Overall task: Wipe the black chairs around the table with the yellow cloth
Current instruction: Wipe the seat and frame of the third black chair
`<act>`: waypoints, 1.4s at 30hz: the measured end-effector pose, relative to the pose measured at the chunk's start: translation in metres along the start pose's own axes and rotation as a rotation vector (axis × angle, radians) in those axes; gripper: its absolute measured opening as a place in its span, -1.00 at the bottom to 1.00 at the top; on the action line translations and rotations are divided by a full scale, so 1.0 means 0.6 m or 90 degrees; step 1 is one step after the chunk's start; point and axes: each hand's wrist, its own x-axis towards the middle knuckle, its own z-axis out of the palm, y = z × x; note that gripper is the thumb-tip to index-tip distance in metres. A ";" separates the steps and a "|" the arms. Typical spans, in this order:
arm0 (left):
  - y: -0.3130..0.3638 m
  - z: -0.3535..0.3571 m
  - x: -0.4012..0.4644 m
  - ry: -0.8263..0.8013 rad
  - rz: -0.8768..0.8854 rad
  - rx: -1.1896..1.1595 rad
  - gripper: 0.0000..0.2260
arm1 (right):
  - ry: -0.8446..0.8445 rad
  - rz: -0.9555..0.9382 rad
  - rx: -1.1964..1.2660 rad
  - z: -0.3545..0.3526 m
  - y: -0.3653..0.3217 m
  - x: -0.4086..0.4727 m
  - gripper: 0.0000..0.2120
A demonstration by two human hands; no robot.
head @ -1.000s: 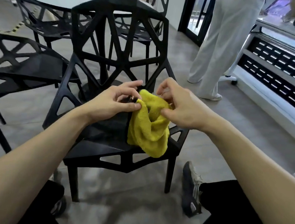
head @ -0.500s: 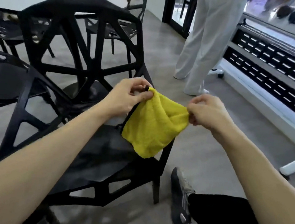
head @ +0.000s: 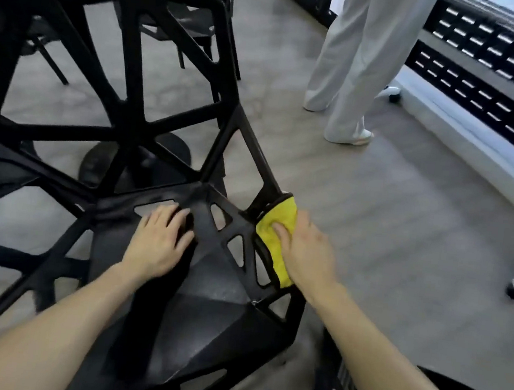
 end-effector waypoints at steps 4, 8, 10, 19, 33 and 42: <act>-0.011 0.042 -0.025 0.033 0.030 0.011 -0.40 | -0.034 -0.058 0.036 -0.031 -0.097 0.165 -0.51; -0.008 0.035 -0.030 0.046 0.022 0.010 -0.40 | -0.048 -0.021 0.133 -0.040 -0.182 0.280 -0.57; -0.002 0.030 -0.029 0.042 0.022 0.005 -0.39 | -0.049 -0.003 0.109 -0.031 -0.155 0.236 -0.55; -0.035 0.026 -0.011 0.052 0.092 -0.018 -0.35 | -0.184 -0.062 0.015 -0.064 -0.043 0.138 -0.66; -0.030 0.028 -0.011 0.063 0.096 -0.042 -0.35 | -0.117 -0.006 0.125 -0.029 -0.047 0.146 -0.59; -0.032 0.022 -0.009 0.047 0.090 -0.054 -0.34 | -0.035 -0.028 0.093 -0.022 -0.154 0.272 -0.68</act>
